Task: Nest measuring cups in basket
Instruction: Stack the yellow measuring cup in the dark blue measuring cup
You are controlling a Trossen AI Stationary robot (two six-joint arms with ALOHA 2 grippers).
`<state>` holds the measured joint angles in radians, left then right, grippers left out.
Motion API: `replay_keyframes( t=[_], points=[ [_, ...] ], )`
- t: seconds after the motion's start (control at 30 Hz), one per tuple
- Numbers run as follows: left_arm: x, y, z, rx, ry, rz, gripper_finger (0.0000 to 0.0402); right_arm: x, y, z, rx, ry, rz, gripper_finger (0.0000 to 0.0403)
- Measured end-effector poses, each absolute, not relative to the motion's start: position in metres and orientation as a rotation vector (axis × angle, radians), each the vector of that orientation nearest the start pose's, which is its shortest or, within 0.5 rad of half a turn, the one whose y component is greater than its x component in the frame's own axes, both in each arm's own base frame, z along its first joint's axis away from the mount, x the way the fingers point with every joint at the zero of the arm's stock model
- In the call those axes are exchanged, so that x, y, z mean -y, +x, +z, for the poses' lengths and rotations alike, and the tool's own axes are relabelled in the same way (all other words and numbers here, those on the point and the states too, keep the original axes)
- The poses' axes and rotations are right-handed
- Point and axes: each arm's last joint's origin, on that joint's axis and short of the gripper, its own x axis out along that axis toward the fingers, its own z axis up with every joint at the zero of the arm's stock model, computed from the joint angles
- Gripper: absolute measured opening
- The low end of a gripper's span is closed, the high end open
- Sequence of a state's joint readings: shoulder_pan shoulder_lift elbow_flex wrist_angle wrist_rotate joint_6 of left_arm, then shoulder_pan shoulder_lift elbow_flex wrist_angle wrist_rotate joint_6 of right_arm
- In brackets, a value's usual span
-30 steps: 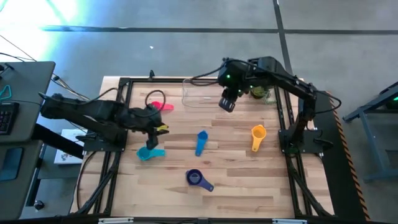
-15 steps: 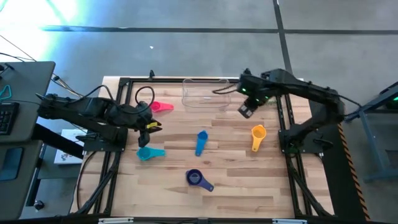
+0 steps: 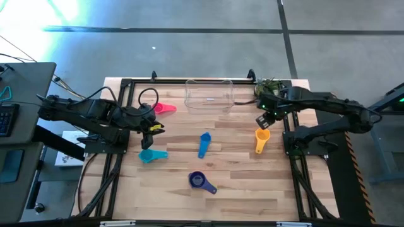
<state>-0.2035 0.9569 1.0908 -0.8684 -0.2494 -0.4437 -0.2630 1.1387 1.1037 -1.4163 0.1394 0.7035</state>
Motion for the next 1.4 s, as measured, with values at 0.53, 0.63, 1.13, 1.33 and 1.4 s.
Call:
replay_keyframes(
  t=[0.53,0.63,1.13,1.33,1.4],
  points=[
    [0.007,0.17,0.347,-0.693,-0.001,0.413,0.0088,0.031,0.178,0.231,-1.147,0.953,-0.809,0.0191],
    [-0.005,0.169,0.348,-0.693,0.055,0.499,0.0088,0.025,0.18,0.231,-1.137,0.967,-0.801,0.0182],
    [-0.041,0.165,0.351,-0.615,-0.21,0.688,0.0088,0.002,0.193,0.235,-1.102,1.044,-0.635,0.0144],
    [-0.044,0.165,0.35,-0.612,-0.277,0.674,0.0088,0.004,0.186,0.233,-1.122,1.006,-0.735,0.0144],
    [-0.045,0.164,0.35,-0.607,-0.292,0.683,0.0088,0.005,0.184,0.232,-1.126,0.974,-0.775,0.0144]
  ],
)
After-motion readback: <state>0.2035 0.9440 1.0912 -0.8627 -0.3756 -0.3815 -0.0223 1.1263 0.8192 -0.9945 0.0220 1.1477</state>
